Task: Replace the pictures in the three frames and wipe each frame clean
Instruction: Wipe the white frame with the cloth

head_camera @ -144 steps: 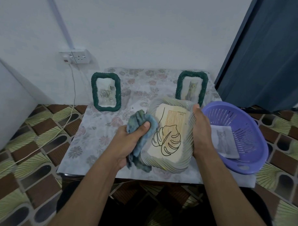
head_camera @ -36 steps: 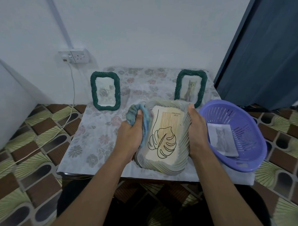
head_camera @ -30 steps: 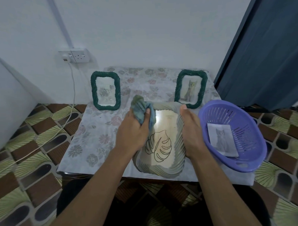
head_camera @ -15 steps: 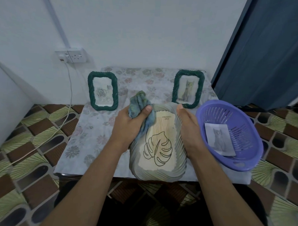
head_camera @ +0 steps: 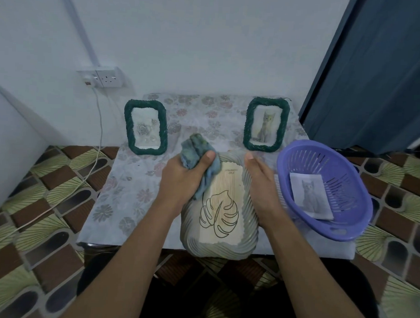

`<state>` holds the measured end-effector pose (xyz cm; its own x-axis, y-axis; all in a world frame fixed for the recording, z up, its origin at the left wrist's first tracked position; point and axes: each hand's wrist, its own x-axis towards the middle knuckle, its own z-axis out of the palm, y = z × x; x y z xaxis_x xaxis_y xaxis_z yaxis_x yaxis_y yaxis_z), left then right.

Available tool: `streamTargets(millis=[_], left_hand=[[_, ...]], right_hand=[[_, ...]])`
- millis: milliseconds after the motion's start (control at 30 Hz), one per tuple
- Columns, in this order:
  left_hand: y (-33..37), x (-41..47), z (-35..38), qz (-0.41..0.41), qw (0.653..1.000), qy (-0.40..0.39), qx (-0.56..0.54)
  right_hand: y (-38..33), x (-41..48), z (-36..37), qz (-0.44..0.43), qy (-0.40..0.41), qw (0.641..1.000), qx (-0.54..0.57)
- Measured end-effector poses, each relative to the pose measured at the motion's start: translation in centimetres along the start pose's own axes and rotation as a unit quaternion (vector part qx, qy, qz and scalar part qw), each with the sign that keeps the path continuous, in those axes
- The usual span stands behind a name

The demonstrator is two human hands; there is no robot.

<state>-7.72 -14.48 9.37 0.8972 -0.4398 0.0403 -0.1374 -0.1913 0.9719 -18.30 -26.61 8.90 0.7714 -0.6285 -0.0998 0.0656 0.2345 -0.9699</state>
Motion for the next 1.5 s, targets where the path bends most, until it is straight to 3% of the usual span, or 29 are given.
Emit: streamTargets(millis=[200, 400, 633, 800, 900, 1100, 1333, 1500], left_hand=[[0.0, 0.9, 0.4, -0.055, 0.995, 0.078, -0.031], [0.7, 0.6, 0.4, -0.015, 0.993, 0.060, 0.098], [0.7, 0.0, 0.2, -0.021, 0.994, 0.022, 0.101], [0.5, 0.8, 0.1, -0.021, 0.994, 0.075, 0.072], [0.0, 1.2, 0.0, -0.019, 0.988, 0.112, 0.108], [0.0, 0.4, 1.0, -0.024, 0.979, 0.106, 0.172], [-0.1, 0.3, 1.4, -0.035, 0.990, 0.052, 0.124], [0.1, 1.1, 1.0, -0.064, 0.987, 0.122, 0.076]], right_hand=[[0.1, -0.3, 0.1, 0.007, -0.002, 1.000, -0.002], [-0.3, -0.7, 1.6, -0.028, 0.025, 0.998, -0.055], [-0.9, -1.2, 2.6, -0.051, 0.023, 0.995, -0.079], [-0.8, -1.4, 2.6, -0.064, 0.017, 0.995, -0.070], [-0.7, -1.5, 2.9, -0.072, 0.011, 0.993, -0.089], [0.3, -1.0, 3.1, -0.097, -0.006, 0.988, -0.118], [0.9, -0.4, 2.6, -0.101, -0.014, 0.988, -0.118], [0.9, -1.0, 2.8, -0.138, -0.015, 0.980, -0.140]])
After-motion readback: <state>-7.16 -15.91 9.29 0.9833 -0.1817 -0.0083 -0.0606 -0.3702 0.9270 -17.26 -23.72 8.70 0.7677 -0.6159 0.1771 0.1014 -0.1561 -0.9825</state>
